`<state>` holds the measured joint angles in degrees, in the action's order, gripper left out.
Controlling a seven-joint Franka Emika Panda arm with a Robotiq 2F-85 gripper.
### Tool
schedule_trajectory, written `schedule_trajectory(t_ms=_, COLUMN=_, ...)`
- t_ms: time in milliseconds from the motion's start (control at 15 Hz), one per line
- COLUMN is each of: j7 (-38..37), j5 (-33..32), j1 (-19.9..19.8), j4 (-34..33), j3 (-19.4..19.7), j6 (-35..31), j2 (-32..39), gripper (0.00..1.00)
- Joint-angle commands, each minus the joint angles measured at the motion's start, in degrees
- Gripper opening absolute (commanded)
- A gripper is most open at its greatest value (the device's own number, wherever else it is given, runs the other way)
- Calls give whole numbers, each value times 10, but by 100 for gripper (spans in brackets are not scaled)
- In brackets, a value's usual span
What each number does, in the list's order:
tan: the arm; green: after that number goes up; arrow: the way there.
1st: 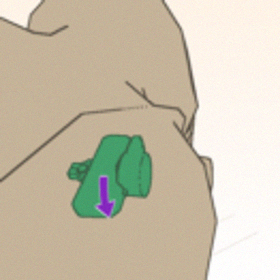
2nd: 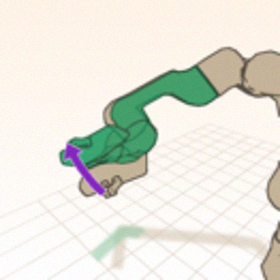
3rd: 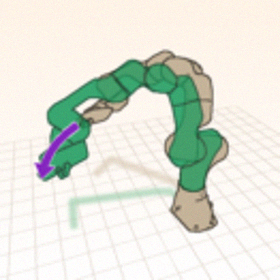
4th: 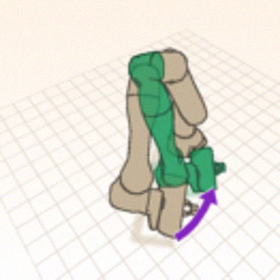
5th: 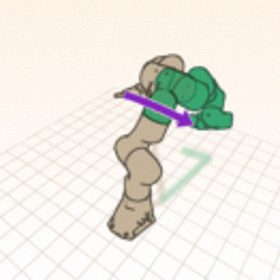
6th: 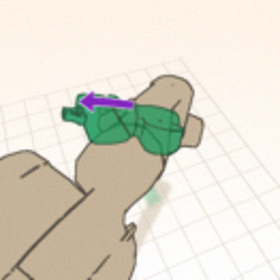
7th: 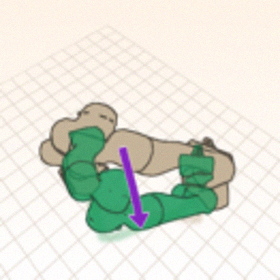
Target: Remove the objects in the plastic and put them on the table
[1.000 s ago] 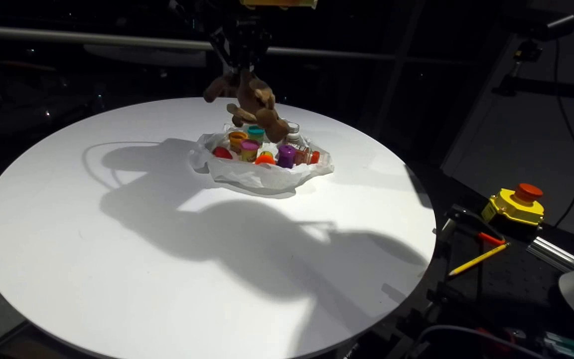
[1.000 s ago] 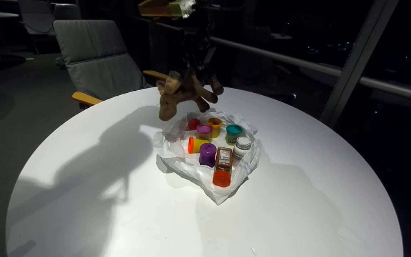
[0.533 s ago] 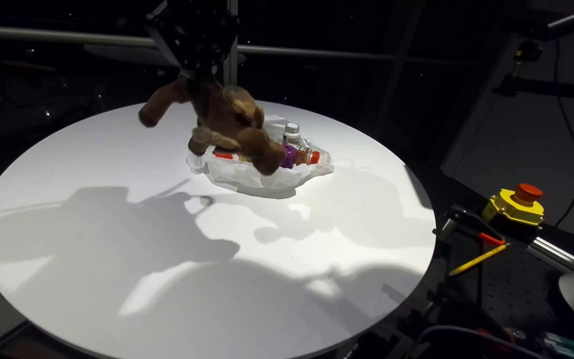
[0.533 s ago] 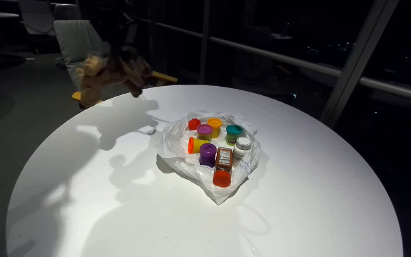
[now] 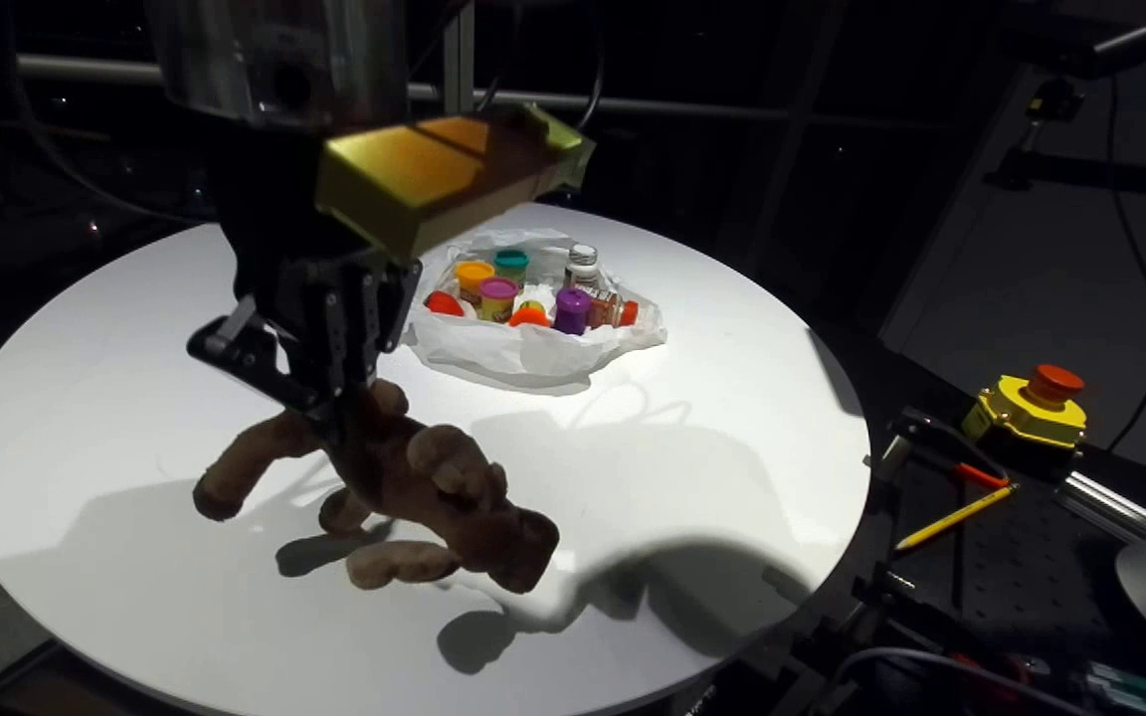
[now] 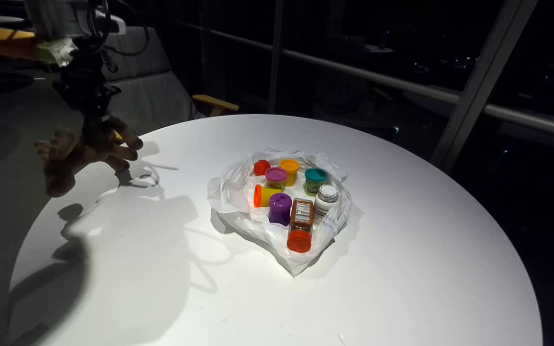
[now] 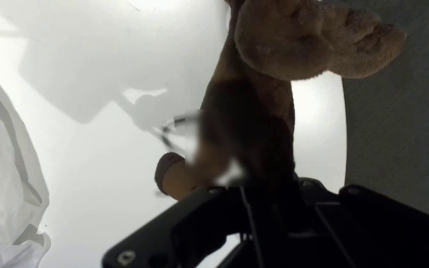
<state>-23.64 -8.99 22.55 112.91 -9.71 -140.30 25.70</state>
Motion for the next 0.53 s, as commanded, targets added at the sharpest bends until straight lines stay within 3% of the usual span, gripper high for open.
schedule_trajectory(t_ms=0, j7=-16, j5=-29, j1=13, j4=2, j3=35, j6=-54, j2=29, gripper=8)
schedule_trajectory(t_ms=333, j7=-40, j5=-69, j1=28, j4=2, j3=95, j6=-69, j2=39, gripper=9)
schedule_trajectory(t_ms=400, j7=-41, j5=-72, j1=27, j4=1, j3=100, j6=-64, j2=40, gripper=39)
schedule_trajectory(t_ms=467, j7=-27, j5=-61, j1=17, j4=8, j3=91, j6=-58, j2=27, gripper=40)
